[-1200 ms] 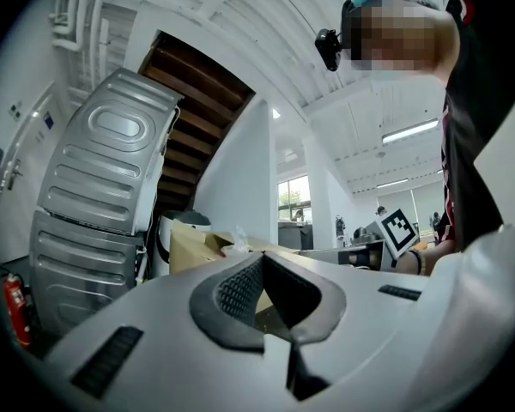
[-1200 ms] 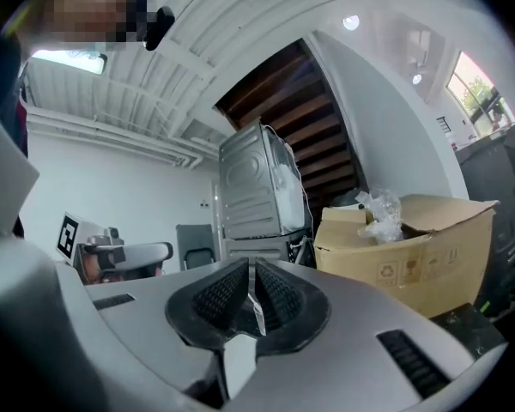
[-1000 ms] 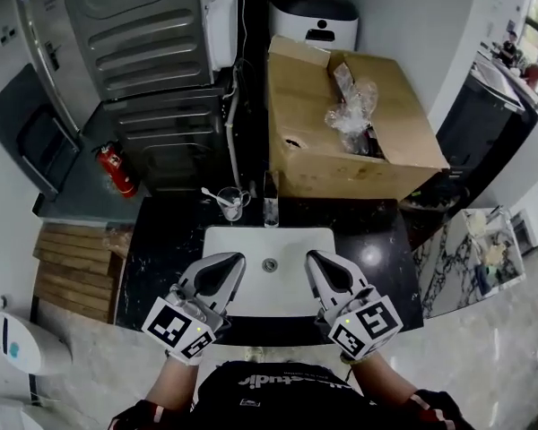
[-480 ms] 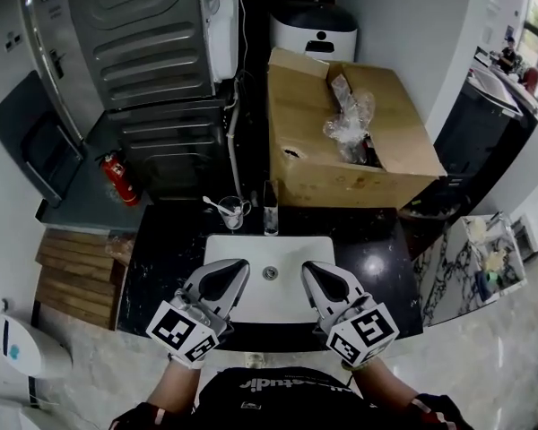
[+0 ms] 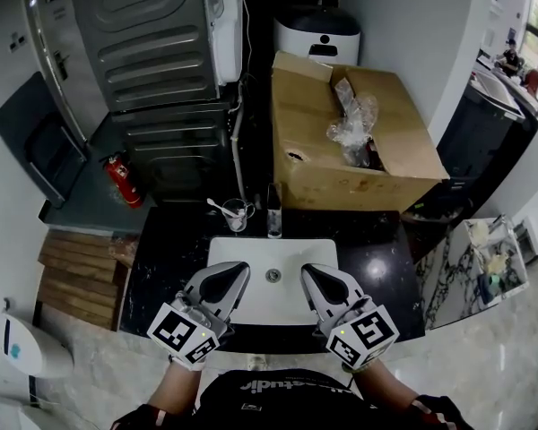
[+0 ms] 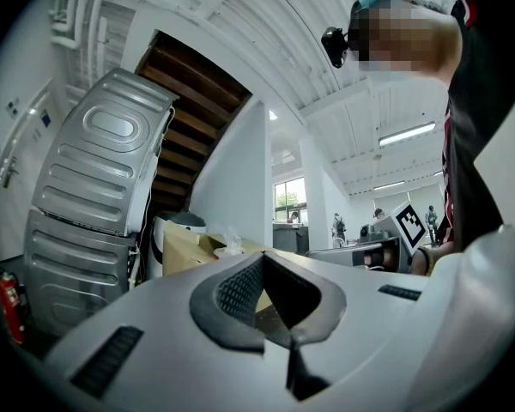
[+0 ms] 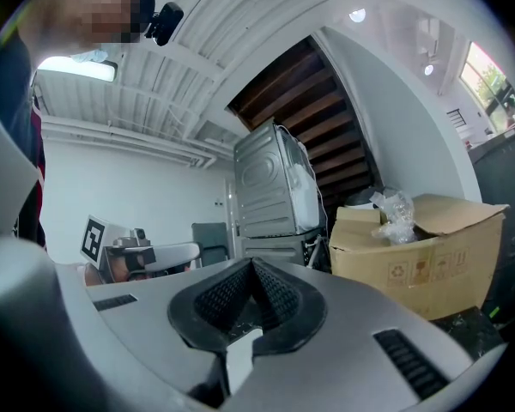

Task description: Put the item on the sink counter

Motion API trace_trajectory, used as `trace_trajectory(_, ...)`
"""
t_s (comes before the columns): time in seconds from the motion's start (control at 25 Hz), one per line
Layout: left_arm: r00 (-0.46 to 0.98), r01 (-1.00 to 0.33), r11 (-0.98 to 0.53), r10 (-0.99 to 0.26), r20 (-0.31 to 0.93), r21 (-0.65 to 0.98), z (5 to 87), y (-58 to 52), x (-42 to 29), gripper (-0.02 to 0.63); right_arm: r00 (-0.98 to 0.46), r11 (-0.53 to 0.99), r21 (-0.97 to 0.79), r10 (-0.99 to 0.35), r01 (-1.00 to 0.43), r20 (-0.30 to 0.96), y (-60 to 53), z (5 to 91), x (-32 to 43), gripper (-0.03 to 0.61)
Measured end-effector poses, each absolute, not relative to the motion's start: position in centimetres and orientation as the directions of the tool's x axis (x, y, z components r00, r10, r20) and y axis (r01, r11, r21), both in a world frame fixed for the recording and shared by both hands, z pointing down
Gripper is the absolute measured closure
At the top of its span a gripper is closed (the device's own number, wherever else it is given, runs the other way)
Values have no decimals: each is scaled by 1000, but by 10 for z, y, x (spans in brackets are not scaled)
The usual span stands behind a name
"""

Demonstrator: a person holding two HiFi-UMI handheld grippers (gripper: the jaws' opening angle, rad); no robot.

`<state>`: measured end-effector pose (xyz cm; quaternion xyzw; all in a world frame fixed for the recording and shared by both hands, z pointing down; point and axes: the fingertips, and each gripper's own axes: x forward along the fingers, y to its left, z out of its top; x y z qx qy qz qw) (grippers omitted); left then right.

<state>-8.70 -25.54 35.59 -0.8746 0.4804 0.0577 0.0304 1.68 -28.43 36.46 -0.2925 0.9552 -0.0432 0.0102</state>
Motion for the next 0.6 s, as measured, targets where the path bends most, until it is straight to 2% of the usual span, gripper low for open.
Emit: trace_trajectory(0.6, 531, -844, -537, -836, -139, 3, 353, -259, -85, 598, -826, 823, -88, -563, -562, 7, -286, 364, 20, 541)
